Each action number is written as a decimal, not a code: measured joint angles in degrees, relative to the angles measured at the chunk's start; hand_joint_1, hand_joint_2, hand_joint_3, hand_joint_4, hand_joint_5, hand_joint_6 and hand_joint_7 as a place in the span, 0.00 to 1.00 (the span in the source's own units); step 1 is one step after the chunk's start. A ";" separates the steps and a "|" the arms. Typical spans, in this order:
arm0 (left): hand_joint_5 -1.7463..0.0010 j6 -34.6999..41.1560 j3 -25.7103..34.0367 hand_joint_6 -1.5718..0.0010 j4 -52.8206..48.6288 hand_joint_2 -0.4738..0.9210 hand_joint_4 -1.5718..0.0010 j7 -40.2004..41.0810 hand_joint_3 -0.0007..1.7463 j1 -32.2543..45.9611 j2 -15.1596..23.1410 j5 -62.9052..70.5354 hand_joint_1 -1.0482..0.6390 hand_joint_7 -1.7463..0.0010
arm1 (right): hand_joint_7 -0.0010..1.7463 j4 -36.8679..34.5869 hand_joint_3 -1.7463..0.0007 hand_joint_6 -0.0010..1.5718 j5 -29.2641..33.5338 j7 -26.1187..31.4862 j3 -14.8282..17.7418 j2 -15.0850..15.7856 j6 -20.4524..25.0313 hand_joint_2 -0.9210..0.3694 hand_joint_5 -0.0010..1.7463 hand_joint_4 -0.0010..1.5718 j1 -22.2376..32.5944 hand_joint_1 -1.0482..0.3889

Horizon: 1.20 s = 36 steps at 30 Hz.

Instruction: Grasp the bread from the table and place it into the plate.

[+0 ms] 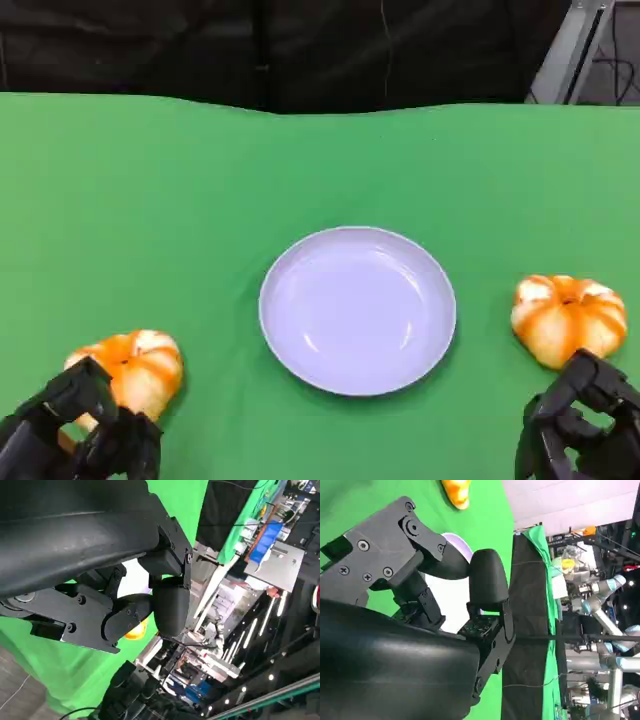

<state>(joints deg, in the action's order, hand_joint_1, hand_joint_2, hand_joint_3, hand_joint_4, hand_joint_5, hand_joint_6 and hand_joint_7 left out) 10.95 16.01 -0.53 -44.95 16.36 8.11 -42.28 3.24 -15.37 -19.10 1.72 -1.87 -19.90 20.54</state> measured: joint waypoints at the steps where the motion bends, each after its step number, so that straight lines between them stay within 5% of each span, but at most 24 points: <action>1: 0.00 0.00 0.00 0.50 0.00 0.92 0.45 0.00 0.45 0.00 0.00 0.01 0.53 0.05 | 0.93 0.00 0.28 0.50 0.00 0.00 0.00 0.00 0.00 0.31 1.00 0.58 0.00 0.64; 15: 0.00 -0.10 -0.01 0.51 0.01 0.91 0.45 0.00 0.46 0.00 0.00 0.25 0.53 0.05 | 0.93 0.05 0.28 0.49 -0.05 -0.08 0.00 0.00 0.04 0.31 1.00 0.58 0.04 0.64; 20: 0.09 -1.03 -0.17 0.55 0.56 0.83 0.60 0.16 0.44 0.16 -0.05 1.97 0.52 0.33 | 0.93 0.09 0.28 0.50 -0.07 -0.02 0.00 0.00 0.07 0.32 1.00 0.58 0.06 0.63; 23: 0.44 -4.12 -0.40 0.53 0.95 0.93 0.65 0.78 0.25 0.31 -0.56 4.42 0.47 0.75 | 0.93 0.19 0.28 0.50 -0.06 0.06 -0.01 0.00 0.27 0.32 1.00 0.58 0.14 0.63; 25: 0.48 -6.82 -0.71 0.51 0.94 0.95 0.65 0.85 0.21 0.40 -1.35 6.18 0.47 0.83 | 0.93 0.20 0.28 0.50 -0.06 0.05 -0.01 0.00 0.27 0.32 1.00 0.58 0.17 0.63; 26: 0.65 -7.53 -0.83 0.60 0.93 0.98 0.74 0.85 0.18 0.44 -1.61 6.56 0.33 0.91 | 0.93 0.20 0.28 0.50 -0.06 0.05 -0.01 0.00 0.27 0.32 1.00 0.58 0.17 0.63; 29: 0.85 -19.31 -1.39 0.61 -1.03 1.00 0.73 3.00 0.16 0.42 -1.77 15.93 0.22 0.97 | 0.93 0.18 0.28 0.49 0.01 0.00 -0.08 -0.07 0.27 0.32 1.00 0.58 0.15 0.63; 36: 0.92 -51.64 0.38 0.61 -9.70 1.00 0.76 18.78 0.14 -0.93 -3.80 42.95 0.12 0.99 | 0.93 0.18 0.28 0.49 0.50 -0.02 -0.20 -0.14 0.27 0.31 1.00 0.58 0.12 0.63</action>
<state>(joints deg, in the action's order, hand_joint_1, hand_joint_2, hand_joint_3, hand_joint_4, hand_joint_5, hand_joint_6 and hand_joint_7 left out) -40.69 16.40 -10.22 -26.17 15.43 4.32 0.66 3.42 -14.88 -19.12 1.53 -2.00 -19.63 20.66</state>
